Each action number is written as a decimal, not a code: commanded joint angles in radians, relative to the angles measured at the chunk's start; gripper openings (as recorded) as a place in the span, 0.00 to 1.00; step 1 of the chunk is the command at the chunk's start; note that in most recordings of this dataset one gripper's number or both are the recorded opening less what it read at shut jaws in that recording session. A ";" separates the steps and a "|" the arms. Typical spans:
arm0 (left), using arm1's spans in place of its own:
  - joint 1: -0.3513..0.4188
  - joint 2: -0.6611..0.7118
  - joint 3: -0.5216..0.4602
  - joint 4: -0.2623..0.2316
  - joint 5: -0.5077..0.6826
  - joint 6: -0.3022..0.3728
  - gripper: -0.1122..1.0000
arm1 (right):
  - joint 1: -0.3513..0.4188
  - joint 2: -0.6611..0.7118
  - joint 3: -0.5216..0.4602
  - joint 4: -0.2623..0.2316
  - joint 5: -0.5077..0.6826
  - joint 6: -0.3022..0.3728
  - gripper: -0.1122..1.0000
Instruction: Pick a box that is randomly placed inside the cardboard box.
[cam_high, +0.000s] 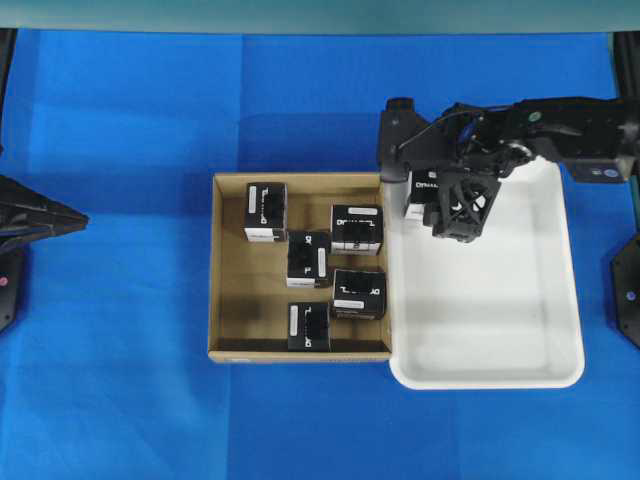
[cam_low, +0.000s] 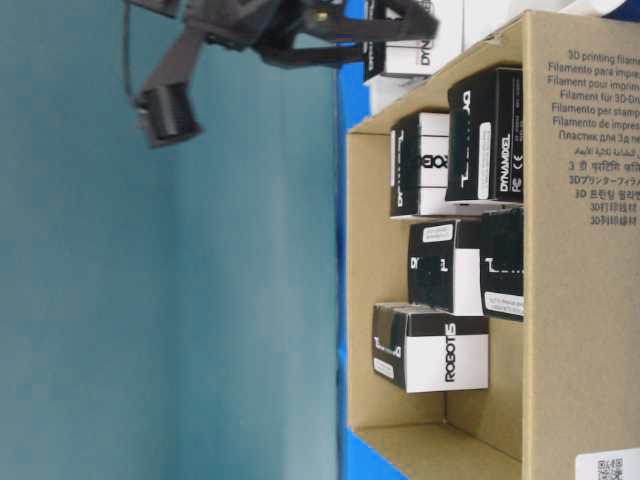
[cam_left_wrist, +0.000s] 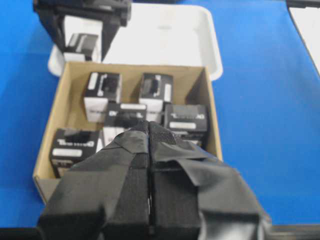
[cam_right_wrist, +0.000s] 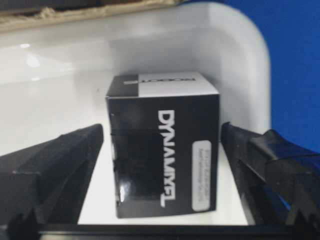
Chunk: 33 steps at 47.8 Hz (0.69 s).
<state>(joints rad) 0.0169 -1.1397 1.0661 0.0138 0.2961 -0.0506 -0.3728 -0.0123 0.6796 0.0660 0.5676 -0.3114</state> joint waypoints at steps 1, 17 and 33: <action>-0.002 0.012 -0.023 0.002 -0.009 -0.003 0.04 | 0.005 -0.049 -0.015 0.000 0.003 0.023 0.99; -0.003 0.017 -0.015 0.002 -0.005 -0.002 0.04 | 0.029 -0.272 -0.014 0.002 0.028 0.176 0.99; 0.006 0.029 -0.006 0.002 -0.005 -0.002 0.04 | 0.137 -0.517 0.054 0.003 -0.152 0.305 0.99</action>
<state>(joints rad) 0.0199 -1.1213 1.0707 0.0138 0.2976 -0.0506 -0.2546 -0.4878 0.7256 0.0660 0.4694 -0.0276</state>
